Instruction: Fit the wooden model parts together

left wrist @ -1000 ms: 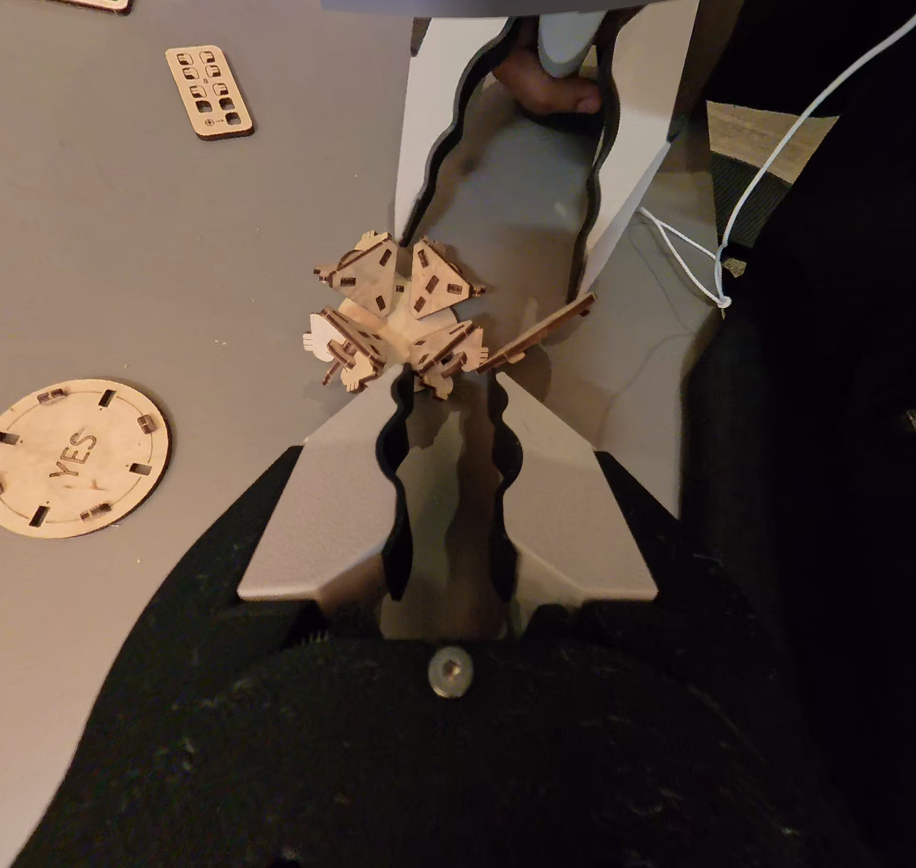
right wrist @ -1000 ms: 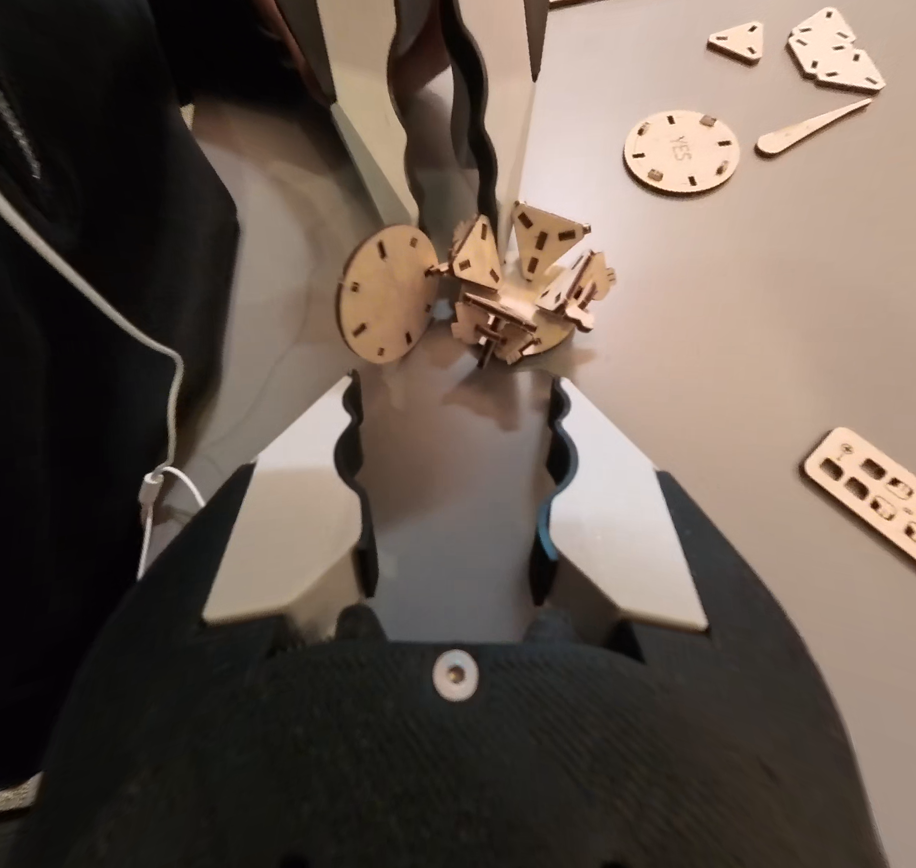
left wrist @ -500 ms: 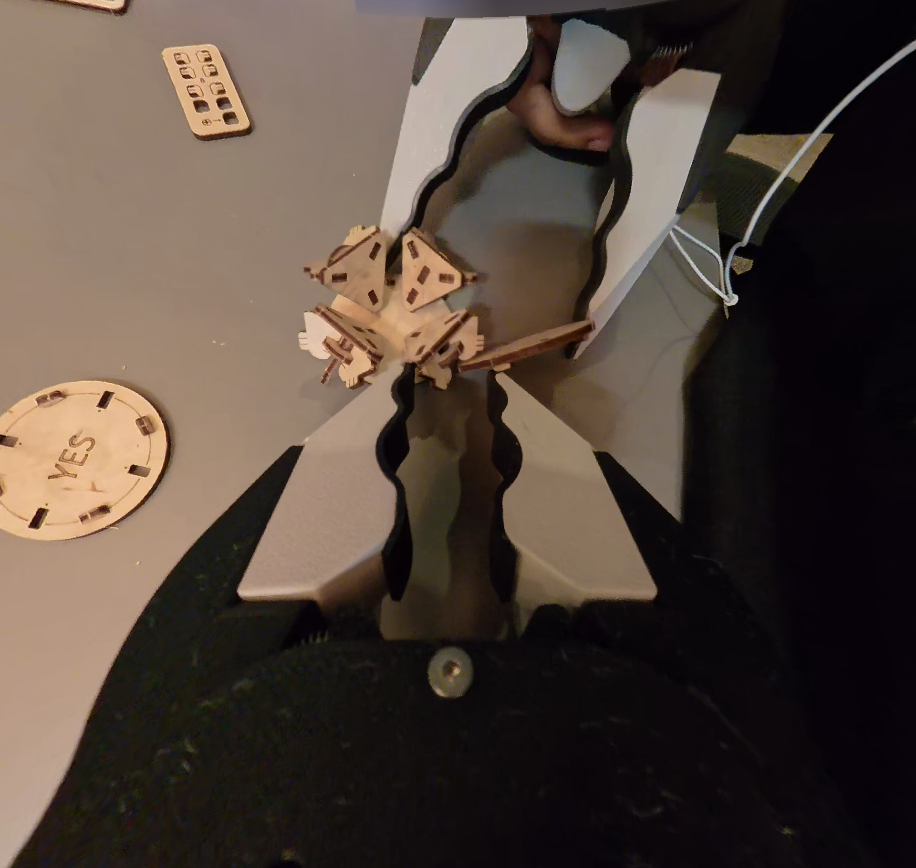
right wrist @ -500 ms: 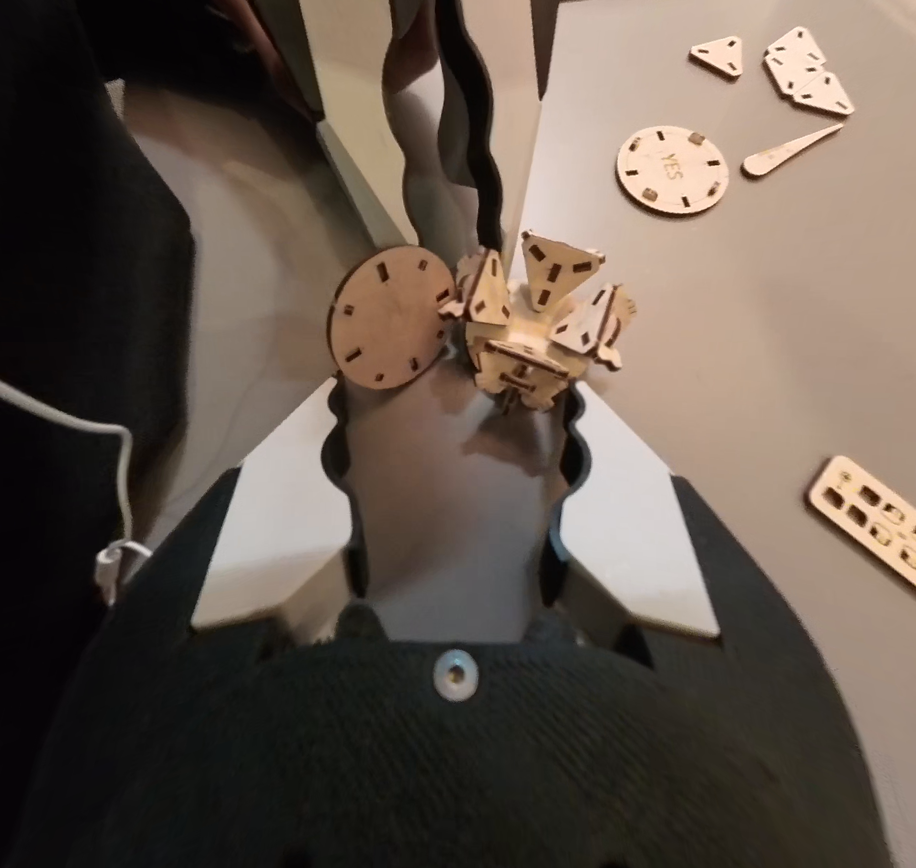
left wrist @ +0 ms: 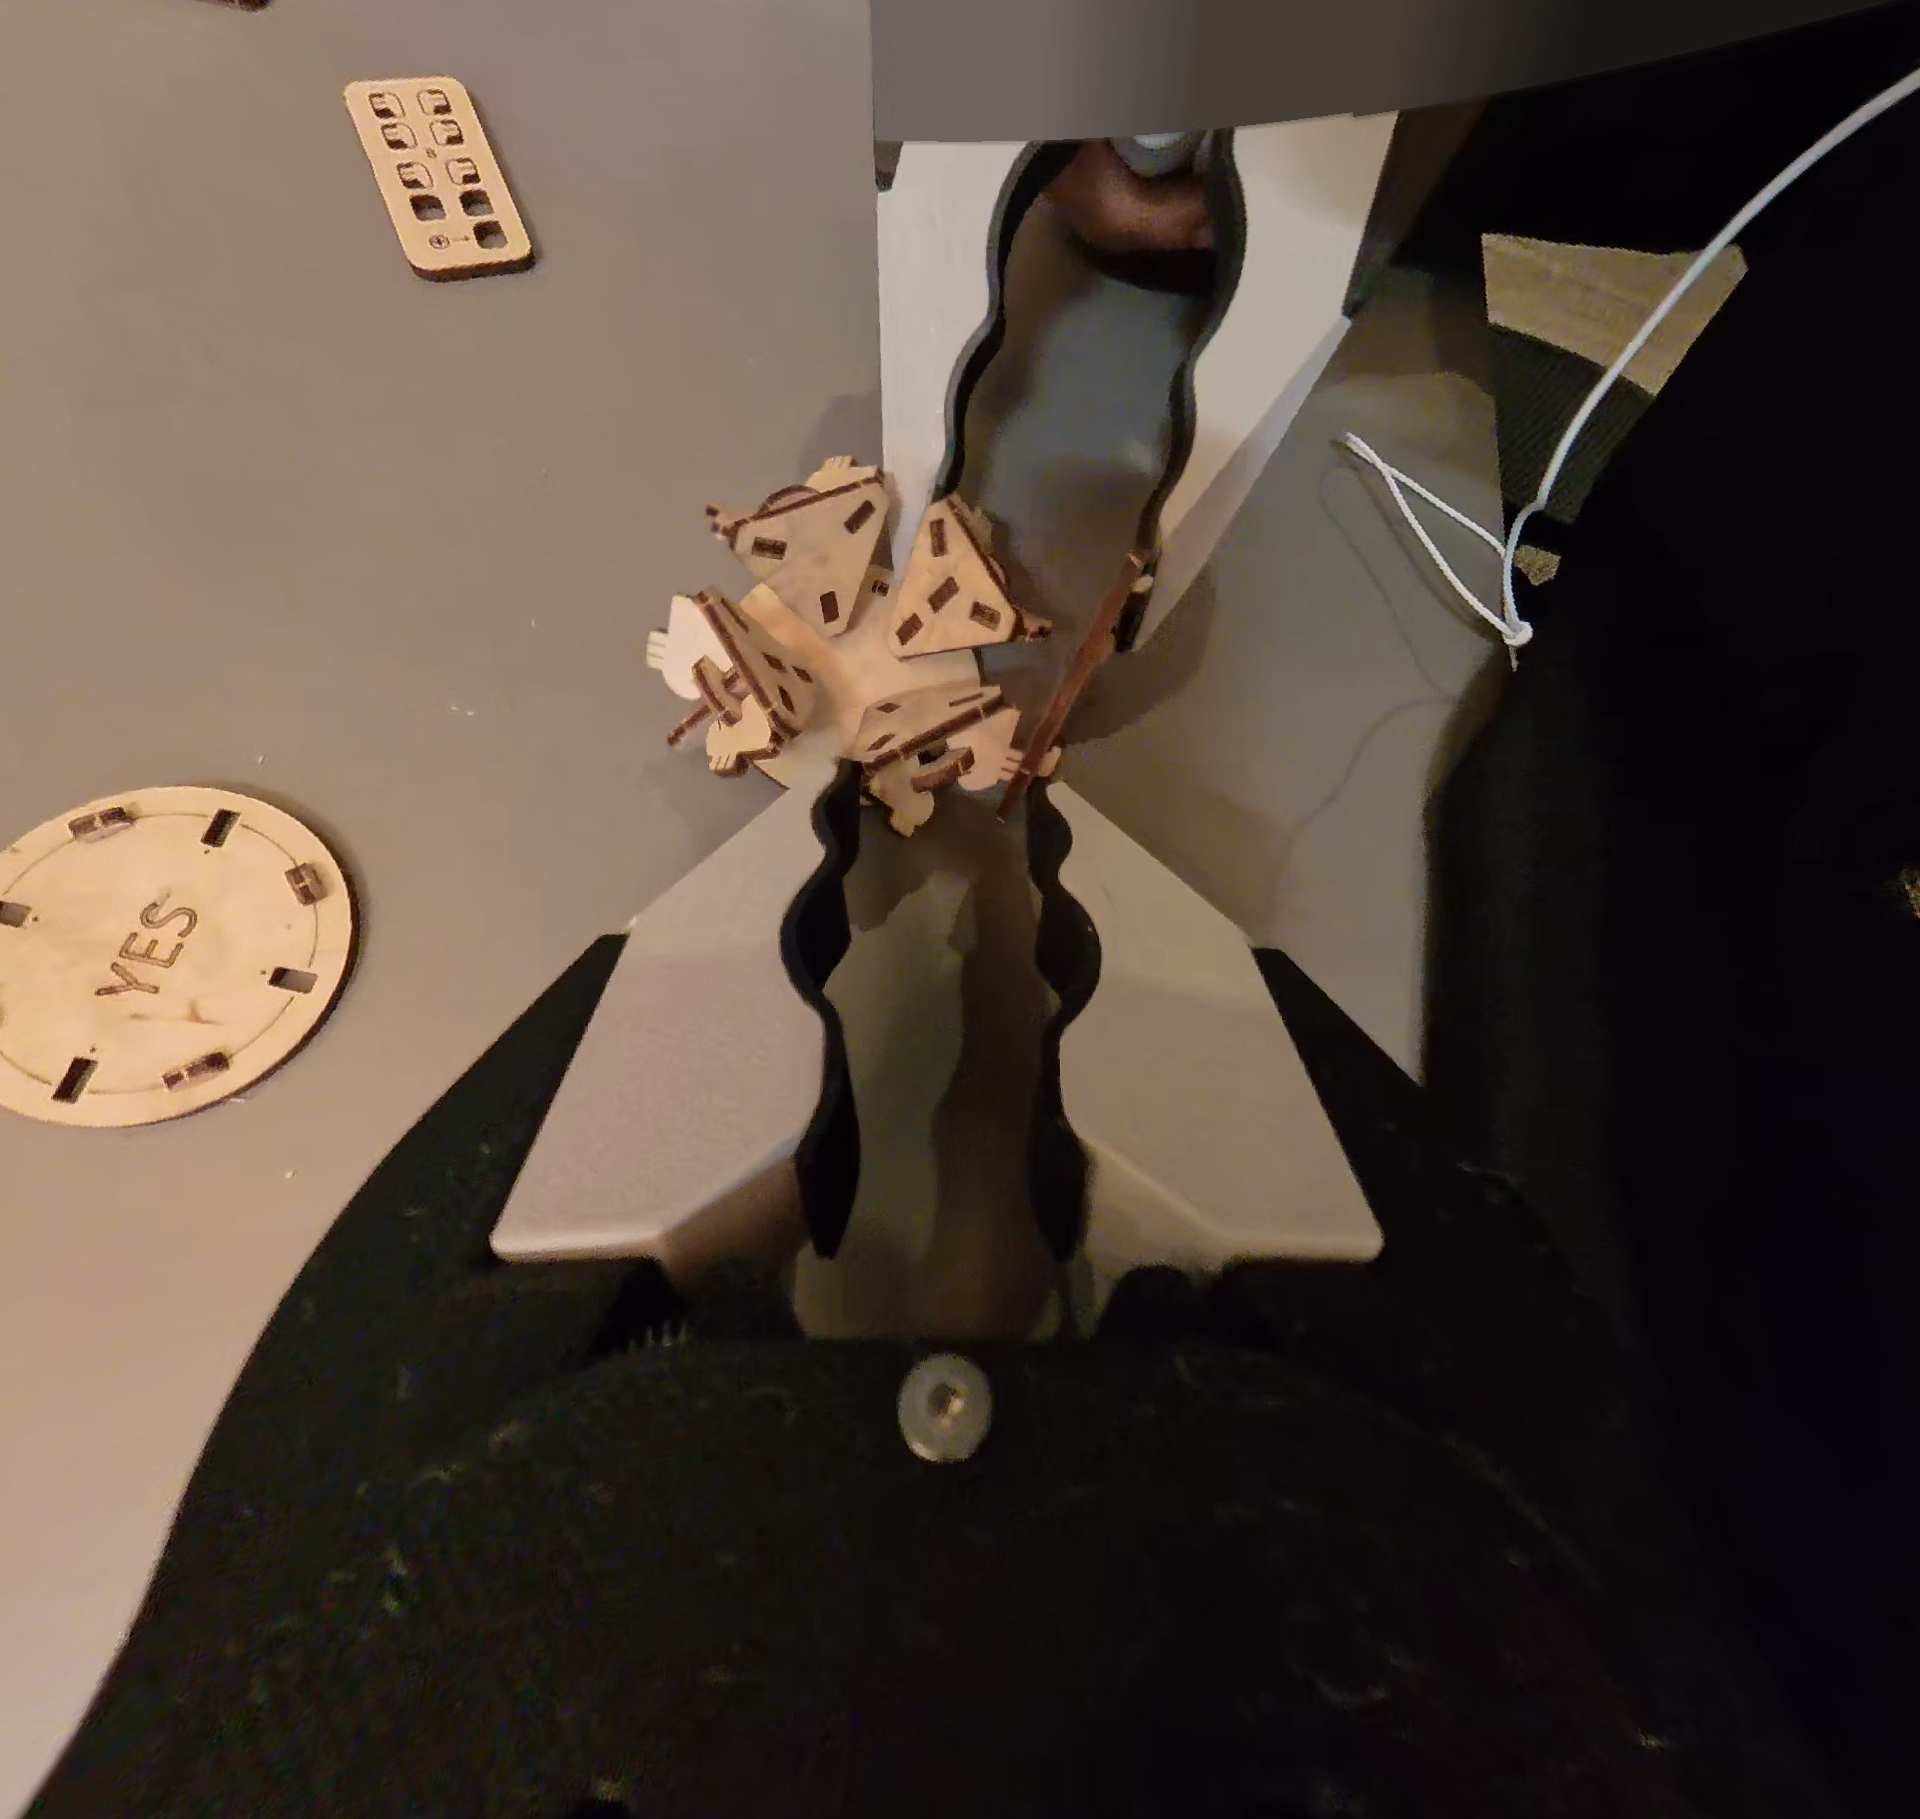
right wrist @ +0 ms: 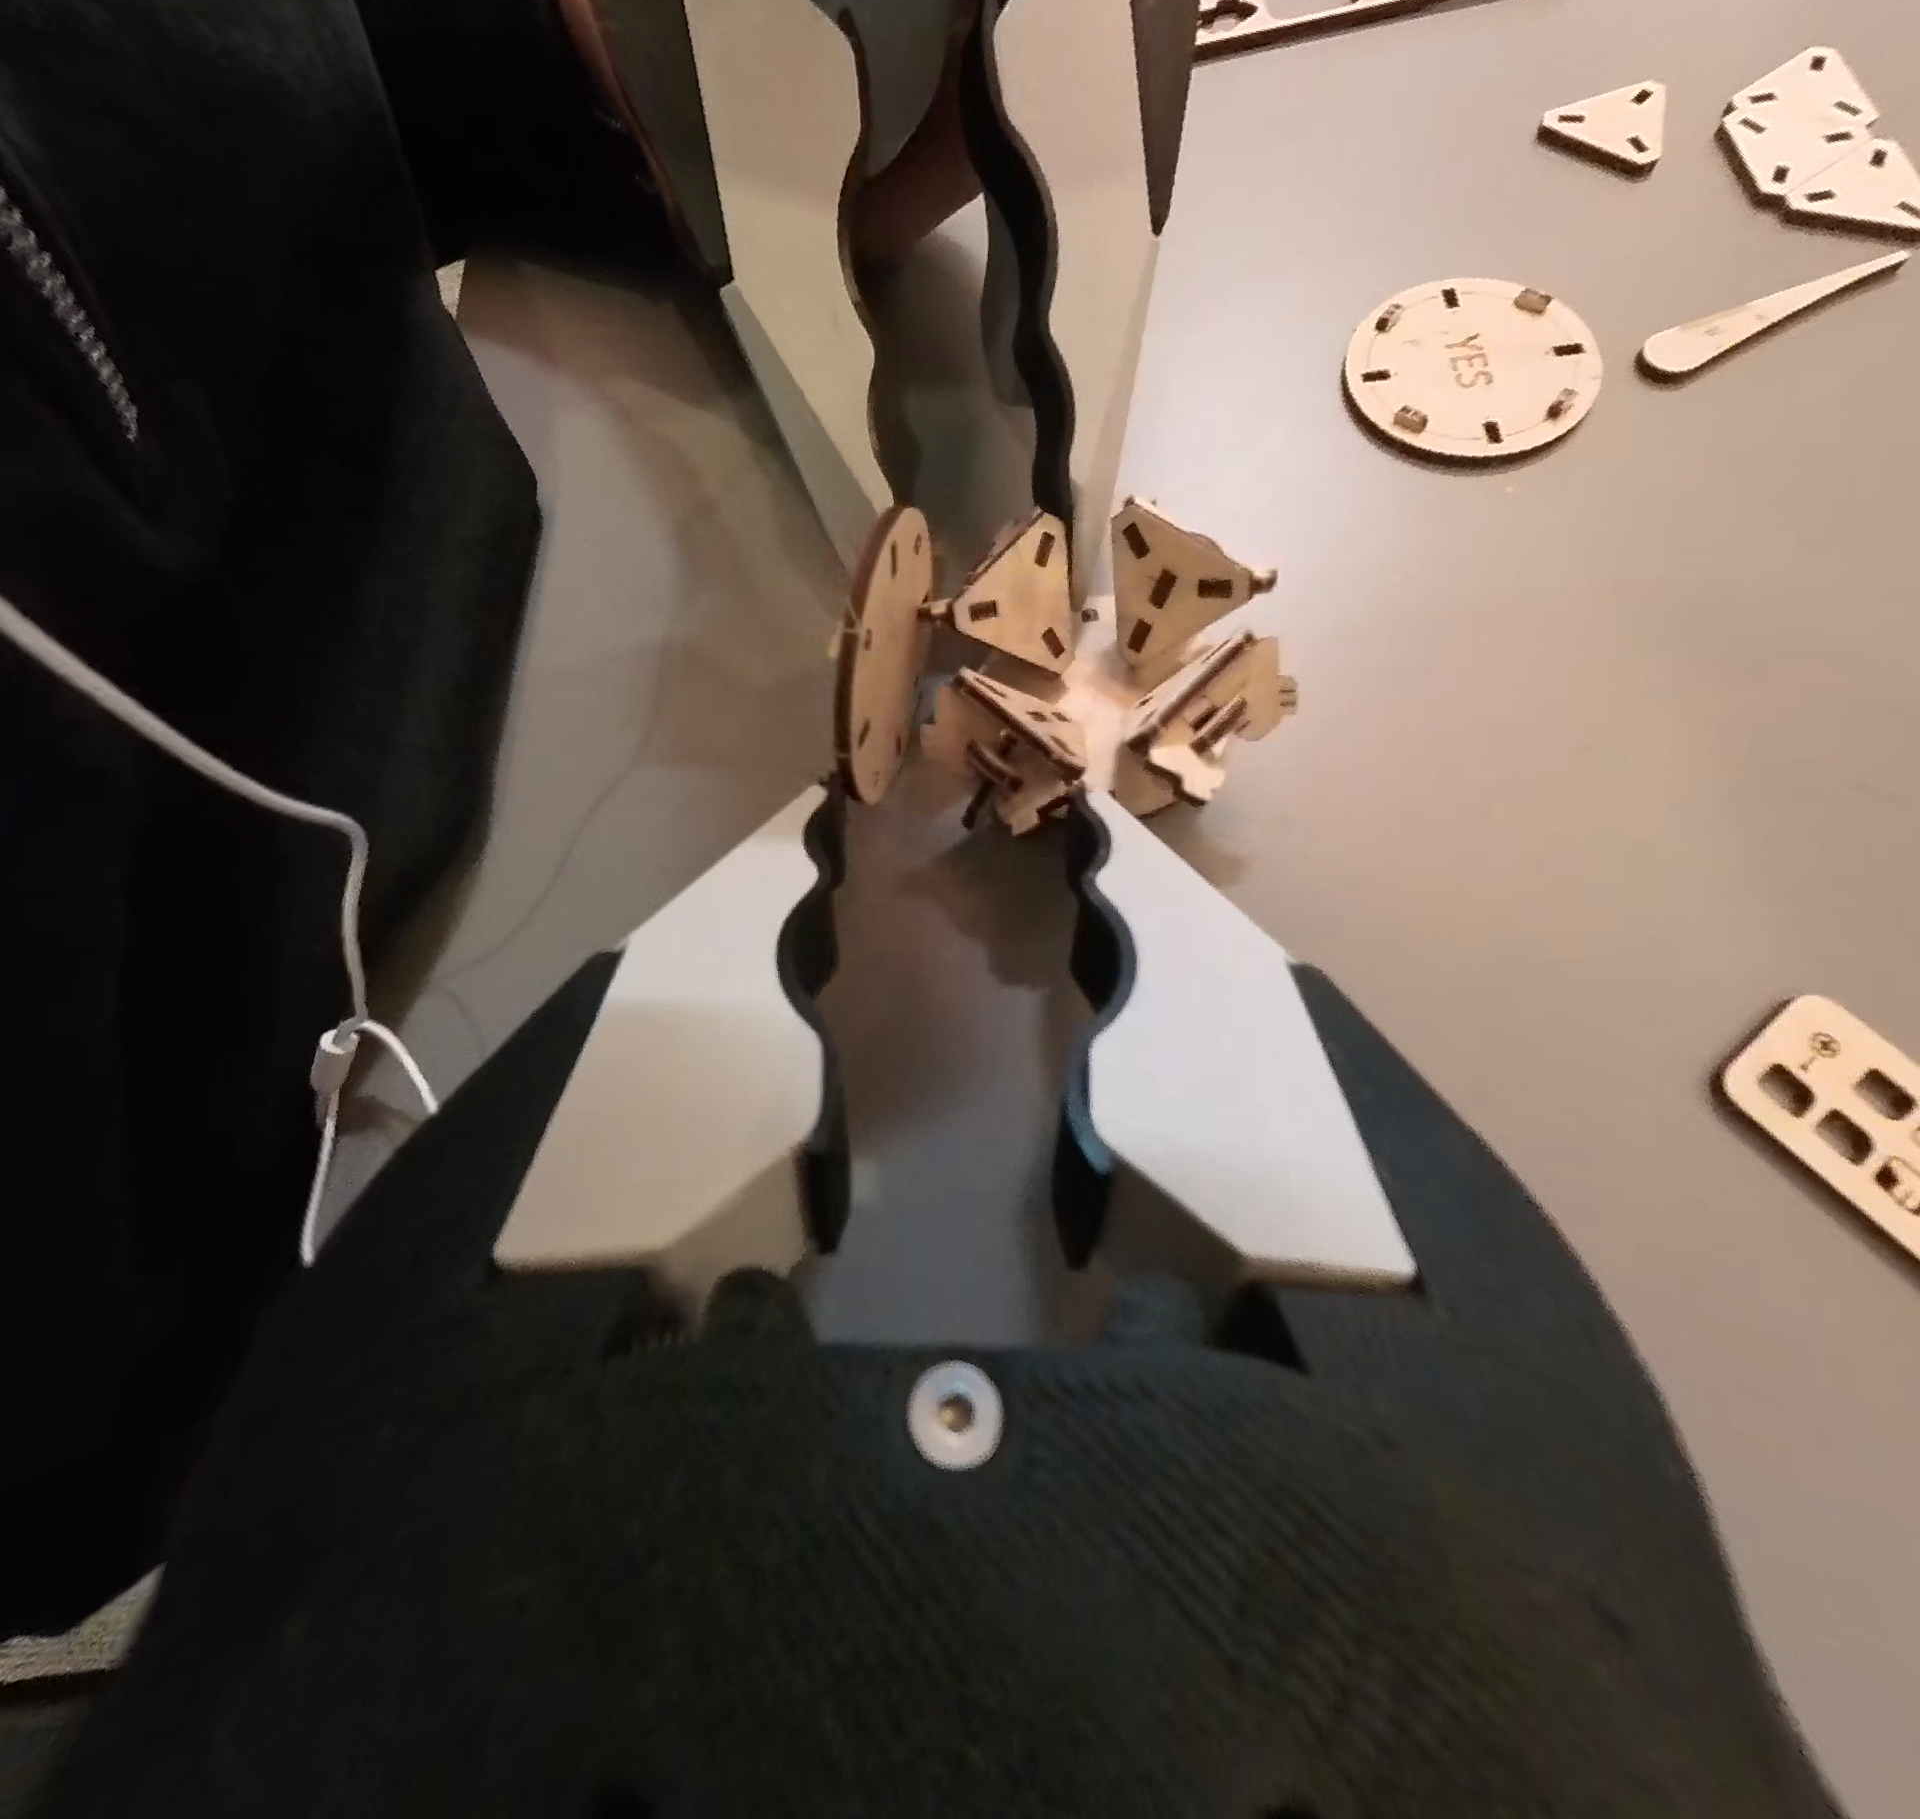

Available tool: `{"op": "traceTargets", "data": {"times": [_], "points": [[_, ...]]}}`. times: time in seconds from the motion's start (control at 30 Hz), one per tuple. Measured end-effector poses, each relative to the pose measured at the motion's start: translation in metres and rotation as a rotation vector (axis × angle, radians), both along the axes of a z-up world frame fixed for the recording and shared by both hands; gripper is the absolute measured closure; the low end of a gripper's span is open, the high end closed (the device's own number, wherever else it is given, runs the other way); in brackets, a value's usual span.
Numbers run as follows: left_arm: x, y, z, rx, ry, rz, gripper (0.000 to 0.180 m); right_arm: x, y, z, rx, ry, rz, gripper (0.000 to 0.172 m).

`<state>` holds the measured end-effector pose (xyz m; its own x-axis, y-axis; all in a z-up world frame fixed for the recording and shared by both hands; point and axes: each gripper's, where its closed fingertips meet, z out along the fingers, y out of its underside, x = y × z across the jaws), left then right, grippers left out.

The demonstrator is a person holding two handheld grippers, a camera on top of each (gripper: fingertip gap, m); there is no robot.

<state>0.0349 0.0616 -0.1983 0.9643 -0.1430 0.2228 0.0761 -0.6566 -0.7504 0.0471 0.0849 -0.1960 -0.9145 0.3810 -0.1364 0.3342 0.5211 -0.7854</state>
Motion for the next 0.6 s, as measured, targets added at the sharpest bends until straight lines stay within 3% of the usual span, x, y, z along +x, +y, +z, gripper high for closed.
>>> {"op": "traceTargets", "data": {"times": [0.13,0.6], "points": [[0.0010,0.0004,-0.0018,-0.011,0.010,-0.014,0.151,0.0003,-0.0002,0.0016,-0.011,0.000,0.020,0.140],[0.0014,0.0005,-0.0016,-0.008,0.013,-0.024,0.150,-0.0015,-0.0002,-0.0026,0.022,0.014,0.038,0.135]]}}
